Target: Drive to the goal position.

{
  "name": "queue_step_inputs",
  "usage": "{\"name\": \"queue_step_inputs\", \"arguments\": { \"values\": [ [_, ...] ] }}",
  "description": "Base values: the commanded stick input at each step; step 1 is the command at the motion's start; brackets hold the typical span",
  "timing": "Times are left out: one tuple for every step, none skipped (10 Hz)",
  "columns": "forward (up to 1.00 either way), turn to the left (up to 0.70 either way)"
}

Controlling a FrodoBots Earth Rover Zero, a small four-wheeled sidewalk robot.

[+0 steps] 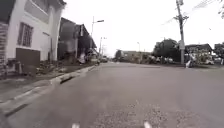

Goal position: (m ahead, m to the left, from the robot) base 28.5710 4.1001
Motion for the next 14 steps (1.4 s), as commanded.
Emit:
{"name": "queue_step_inputs", "arguments": {
  "values": [
    [0.7,0.0],
    [0.7,0.0],
    [0.7,-0.01],
    [0.7,-0.06],
    [0.7,-0.2],
    [0.7,0.03],
    [0.7,0.0],
    [0.7,0.02],
    [0.7,0.08],
    [0.7,0.04],
    [0.7,0.01],
    [0.7,0.0],
    [0.7,-0.1],
    [0.7,-0.26]
  ]
}}
